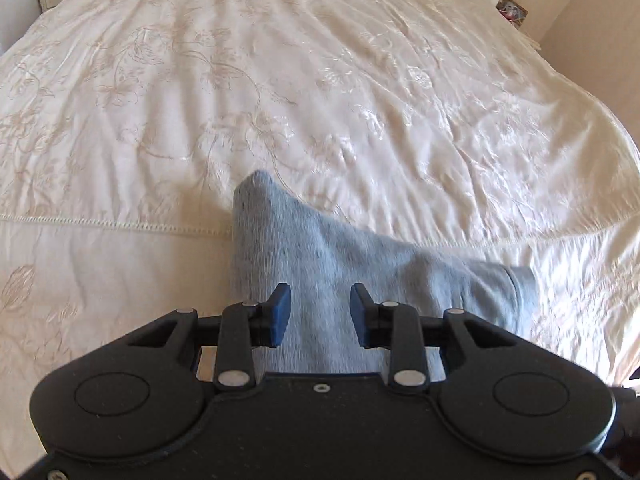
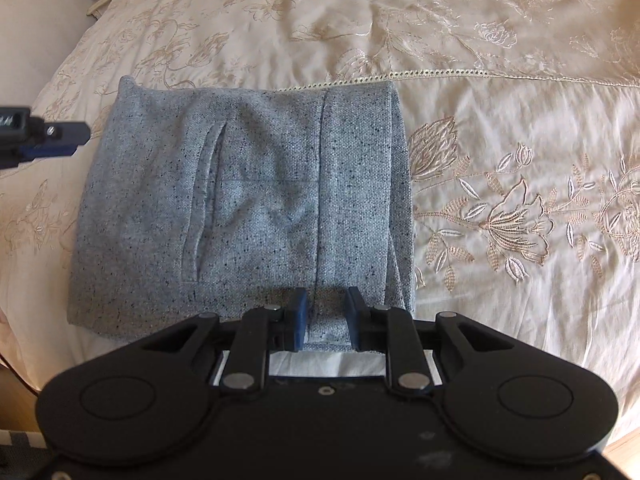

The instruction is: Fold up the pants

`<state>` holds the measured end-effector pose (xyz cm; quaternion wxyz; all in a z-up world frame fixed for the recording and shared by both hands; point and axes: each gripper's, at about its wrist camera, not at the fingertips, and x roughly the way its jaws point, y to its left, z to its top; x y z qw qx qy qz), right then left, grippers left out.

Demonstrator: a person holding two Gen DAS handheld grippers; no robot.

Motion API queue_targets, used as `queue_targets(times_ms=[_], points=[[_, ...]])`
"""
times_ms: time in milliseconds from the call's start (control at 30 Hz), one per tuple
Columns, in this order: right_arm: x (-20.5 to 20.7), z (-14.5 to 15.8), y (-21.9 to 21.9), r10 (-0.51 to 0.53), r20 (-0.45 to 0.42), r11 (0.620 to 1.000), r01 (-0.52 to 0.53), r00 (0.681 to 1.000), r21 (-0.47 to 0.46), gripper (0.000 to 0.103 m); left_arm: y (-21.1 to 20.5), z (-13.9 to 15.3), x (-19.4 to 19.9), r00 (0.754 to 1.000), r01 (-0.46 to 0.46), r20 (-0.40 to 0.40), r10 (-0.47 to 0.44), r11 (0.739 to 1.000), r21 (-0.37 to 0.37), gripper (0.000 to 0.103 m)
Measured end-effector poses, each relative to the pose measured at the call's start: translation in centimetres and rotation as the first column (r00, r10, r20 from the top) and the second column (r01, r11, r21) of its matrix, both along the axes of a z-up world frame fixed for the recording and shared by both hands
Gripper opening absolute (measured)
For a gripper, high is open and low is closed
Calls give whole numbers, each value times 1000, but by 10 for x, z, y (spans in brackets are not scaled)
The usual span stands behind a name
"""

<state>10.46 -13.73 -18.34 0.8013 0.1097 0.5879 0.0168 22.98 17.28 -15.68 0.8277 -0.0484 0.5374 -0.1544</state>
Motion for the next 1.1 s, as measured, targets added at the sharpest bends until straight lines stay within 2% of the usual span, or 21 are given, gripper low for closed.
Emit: queue_targets(times_ms=[133, 233, 467, 667, 800, 900, 1000, 1100], points=[[0, -1, 0, -30, -4, 1000, 30, 1000, -7, 23, -5, -35, 44, 997, -45, -65, 50, 995, 84, 41], [1, -1, 3, -44, -5, 999, 44, 999, -19, 23, -8, -54, 59, 994, -19, -103, 33, 990, 138, 43], [3, -6, 7, -55, -15, 998, 54, 998, -38, 24, -17, -60, 57, 995, 29, -101, -11, 982, 186, 45], [7, -3, 5, -50, -16, 998, 50, 999, -32, 25, -13, -46, 50, 997, 5, -79, 9, 986, 169, 45], [4, 9, -8, -118, 78, 991, 123, 990, -60, 31, 4, -30, 31, 999, -6, -53, 14, 989, 147, 45], [4, 12, -25, -168, 149, 983, 177, 974, -47, 34, 18, -30, 10, 997, 17, -71, -7, 991, 135, 45], [14, 1, -42, -181, 116, 983, 182, 977, 7, 36, 25, -42, -10, 991, 61, -125, -47, 992, 109, 46], [25, -14, -55, -164, 79, 984, 158, 983, 82, 38, 30, -55, -26, 985, 66, -167, -50, 994, 88, 56]])
